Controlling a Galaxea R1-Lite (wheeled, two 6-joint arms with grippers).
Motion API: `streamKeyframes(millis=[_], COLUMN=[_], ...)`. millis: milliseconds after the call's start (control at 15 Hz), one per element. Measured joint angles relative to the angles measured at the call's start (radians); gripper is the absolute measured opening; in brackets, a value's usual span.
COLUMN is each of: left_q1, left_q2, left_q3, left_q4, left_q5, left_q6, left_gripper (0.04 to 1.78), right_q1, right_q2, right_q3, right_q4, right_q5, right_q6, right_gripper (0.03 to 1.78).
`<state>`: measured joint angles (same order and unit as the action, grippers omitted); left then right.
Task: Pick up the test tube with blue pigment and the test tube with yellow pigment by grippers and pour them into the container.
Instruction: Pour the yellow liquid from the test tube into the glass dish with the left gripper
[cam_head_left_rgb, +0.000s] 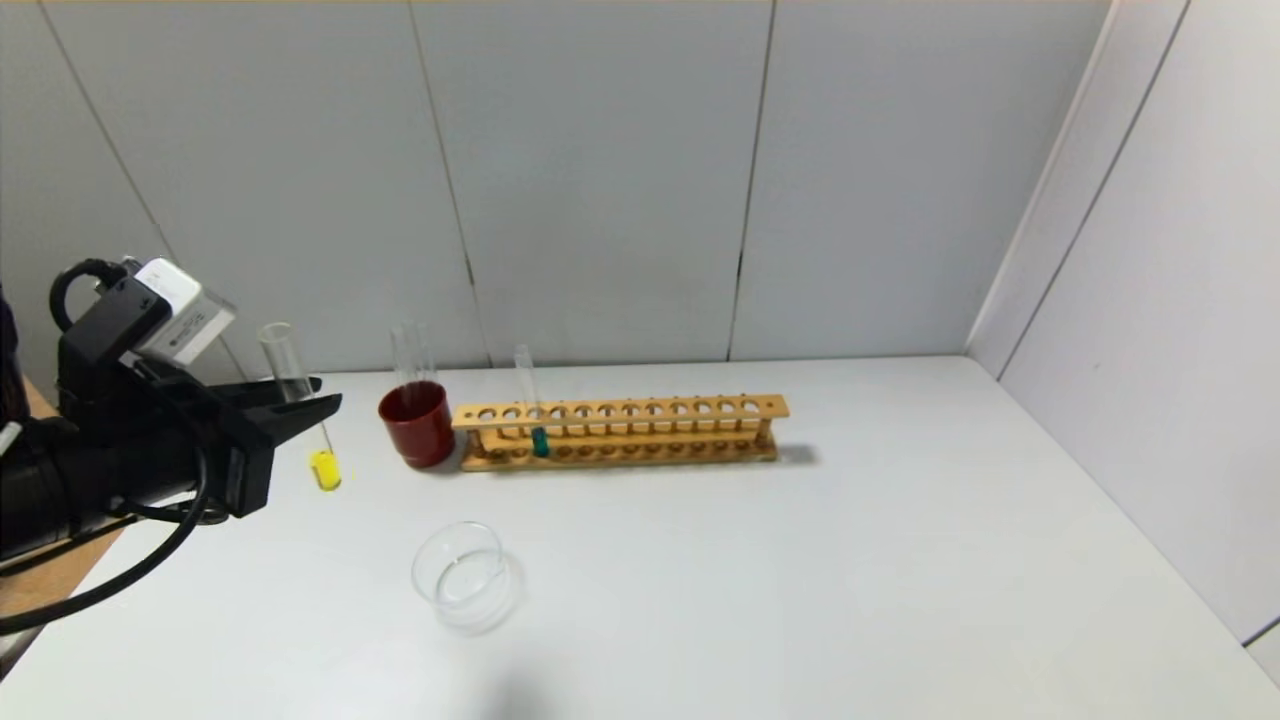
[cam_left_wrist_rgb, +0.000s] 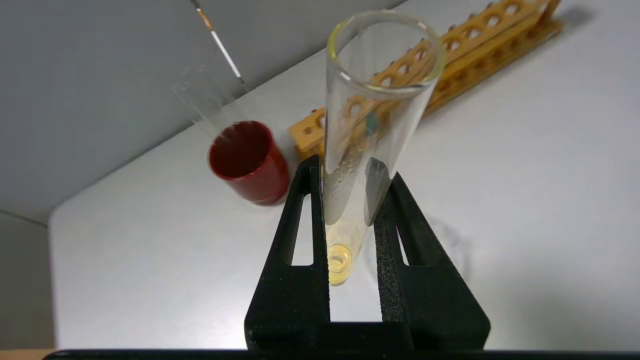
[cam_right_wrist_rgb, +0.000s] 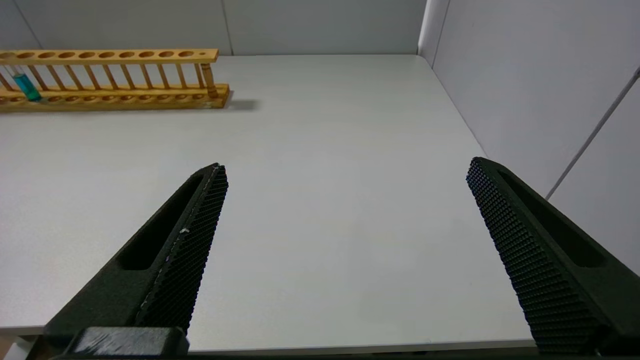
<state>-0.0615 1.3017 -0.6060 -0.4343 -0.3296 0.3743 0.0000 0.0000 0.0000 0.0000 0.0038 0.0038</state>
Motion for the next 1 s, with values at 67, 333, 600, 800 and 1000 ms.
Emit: streamKeyframes(millis=[67, 333, 600, 800, 1000], left_q1=[0.043, 0.095, 0.098, 0.098, 0.095], left_q2=[0.027, 0.121, 0.160, 0.157, 0.148], left_q3=[-0.012, -0.054, -0.092, -0.153, -0.126], left_q4=[0.000, 0.001, 0.073, 0.163, 0.158], left_q5=[-0.063, -0.186, -0.186, -0.183, -0.181], left_q6=[0.080, 0.316, 0.577, 0.750, 0.817], left_gripper=[0.31, 0.31, 0.31, 0.31, 0.31], right_q1=[0.000, 0.000, 0.000, 0.000, 0.000], right_q2=[0.000, 0.000, 0.000, 0.000, 0.000], right_q3=[0.000, 0.000, 0.000, 0.000, 0.000], right_q4=[0.000, 0.000, 0.000, 0.000, 0.000], right_q5=[0.000, 0.000, 0.000, 0.000, 0.000], right_q6=[0.000, 0.000, 0.000, 0.000, 0.000], right_gripper=[1.75, 1.75, 1.75, 1.75, 1.75])
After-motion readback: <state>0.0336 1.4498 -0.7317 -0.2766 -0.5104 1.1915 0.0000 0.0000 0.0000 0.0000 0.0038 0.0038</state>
